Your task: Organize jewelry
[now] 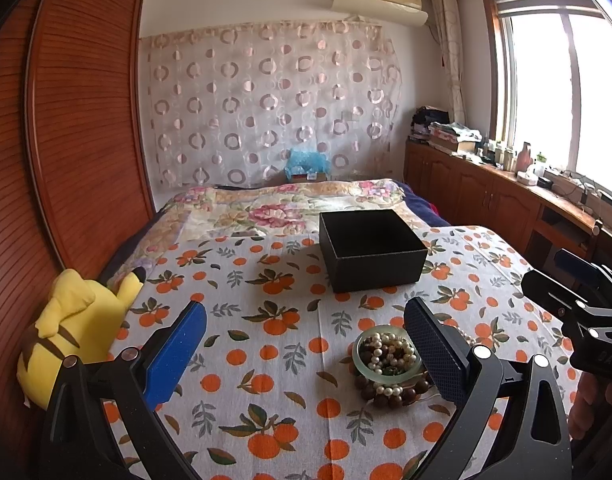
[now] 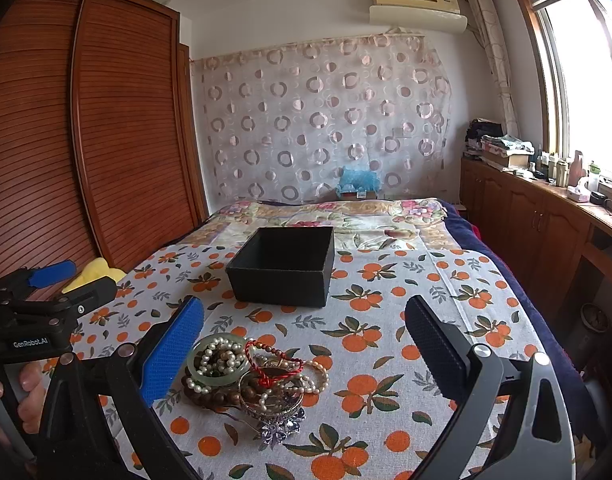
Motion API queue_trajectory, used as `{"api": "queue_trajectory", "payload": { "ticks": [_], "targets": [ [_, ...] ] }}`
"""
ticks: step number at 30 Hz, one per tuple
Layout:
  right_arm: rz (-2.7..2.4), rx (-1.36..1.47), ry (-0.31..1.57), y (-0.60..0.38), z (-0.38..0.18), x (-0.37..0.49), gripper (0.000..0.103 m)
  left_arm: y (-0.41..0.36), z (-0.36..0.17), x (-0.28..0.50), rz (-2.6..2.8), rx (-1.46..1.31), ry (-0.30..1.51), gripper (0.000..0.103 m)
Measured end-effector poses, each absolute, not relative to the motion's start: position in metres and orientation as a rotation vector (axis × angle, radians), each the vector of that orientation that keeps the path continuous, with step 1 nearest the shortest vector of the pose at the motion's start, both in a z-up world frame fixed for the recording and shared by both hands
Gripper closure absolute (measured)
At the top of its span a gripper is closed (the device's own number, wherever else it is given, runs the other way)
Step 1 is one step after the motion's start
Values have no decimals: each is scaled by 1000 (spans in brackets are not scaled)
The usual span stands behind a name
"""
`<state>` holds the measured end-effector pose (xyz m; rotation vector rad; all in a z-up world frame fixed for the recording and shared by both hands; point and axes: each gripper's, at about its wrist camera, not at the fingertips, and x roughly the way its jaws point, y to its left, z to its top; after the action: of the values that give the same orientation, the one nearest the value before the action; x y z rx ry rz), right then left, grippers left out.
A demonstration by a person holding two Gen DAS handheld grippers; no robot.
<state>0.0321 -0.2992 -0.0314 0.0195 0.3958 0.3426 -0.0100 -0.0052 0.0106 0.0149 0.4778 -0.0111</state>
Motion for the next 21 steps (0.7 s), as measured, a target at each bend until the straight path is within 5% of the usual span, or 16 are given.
{"api": "queue_trajectory", "payload": {
  "ticks": [11, 21],
  "targets": [
    [397, 0, 430, -295, -40, 38, 5, 4, -11, 3, -16, 15, 529, 7],
    [531, -82, 573, -278, -62, 67, 42, 8, -32, 16, -54, 19, 611, 7]
  ]
}}
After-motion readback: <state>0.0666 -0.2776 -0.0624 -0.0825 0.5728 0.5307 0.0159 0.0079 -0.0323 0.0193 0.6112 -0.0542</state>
